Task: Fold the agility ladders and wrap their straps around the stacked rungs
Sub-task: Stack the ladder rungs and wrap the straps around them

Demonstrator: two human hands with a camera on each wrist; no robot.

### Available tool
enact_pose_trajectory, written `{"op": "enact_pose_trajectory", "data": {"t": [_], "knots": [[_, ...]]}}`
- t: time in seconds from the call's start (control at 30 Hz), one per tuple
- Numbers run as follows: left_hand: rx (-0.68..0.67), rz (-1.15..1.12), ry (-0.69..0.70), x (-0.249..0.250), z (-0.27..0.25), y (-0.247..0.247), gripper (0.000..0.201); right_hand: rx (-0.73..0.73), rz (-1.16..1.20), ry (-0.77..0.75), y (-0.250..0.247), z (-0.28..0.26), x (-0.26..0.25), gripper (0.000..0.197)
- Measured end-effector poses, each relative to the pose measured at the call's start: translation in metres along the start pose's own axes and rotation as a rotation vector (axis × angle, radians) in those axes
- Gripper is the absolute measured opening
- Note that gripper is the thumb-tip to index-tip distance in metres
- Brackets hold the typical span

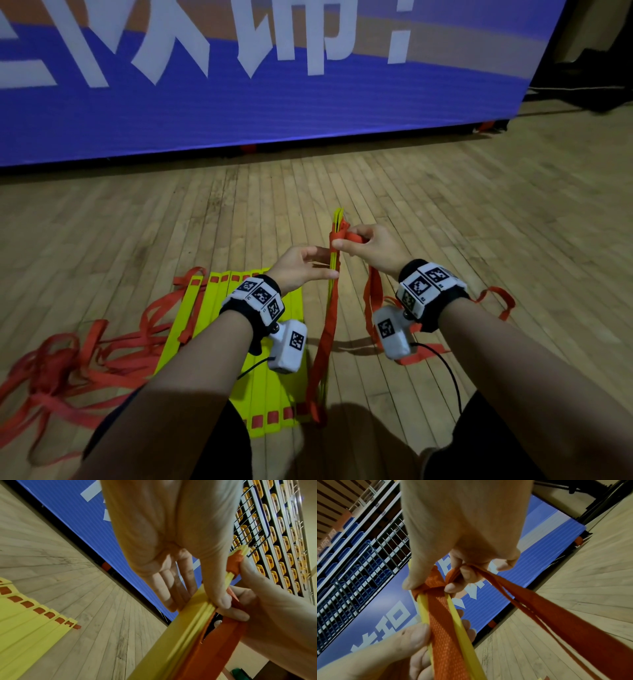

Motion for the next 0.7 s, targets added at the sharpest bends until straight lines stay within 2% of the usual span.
{"op": "enact_pose_trajectory", "data": {"t": [0.2, 0.4, 0.53, 0.7], "knots": [[0.108, -0.005, 0.010, 0.001, 0.000, -0.007, 0.034, 0.023, -0.099, -0.032, -0.003, -0.003, 0.002, 0.028], [0.189, -0.086, 0.045, 0.009, -0.004, -0.014, 0.027, -0.007, -0.314, -0.106, 0.006, -0.005, -0.009, 0.040], [0.199, -0.119, 0.029, 0.006, -0.002, -0.014, 0.029, 0.043, -0.265, -0.076, -0.002, -0.004, 0.007, 0.024], [0.225, -0.114, 0.025, 0.003, 0.000, -0.015, 0.024, 0.071, -0.272, -0.079, -0.005, -0.006, -0.002, 0.022]]}}
Point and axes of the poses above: each hand's wrist, its own z-axis towards the middle knuckle, its own y-axis out of the palm, x = y × z, the point moved 10 cm from there along z, towards the middle knuckle, and after that the axes turned 11 degrees about -y, right-handed, at the moved point
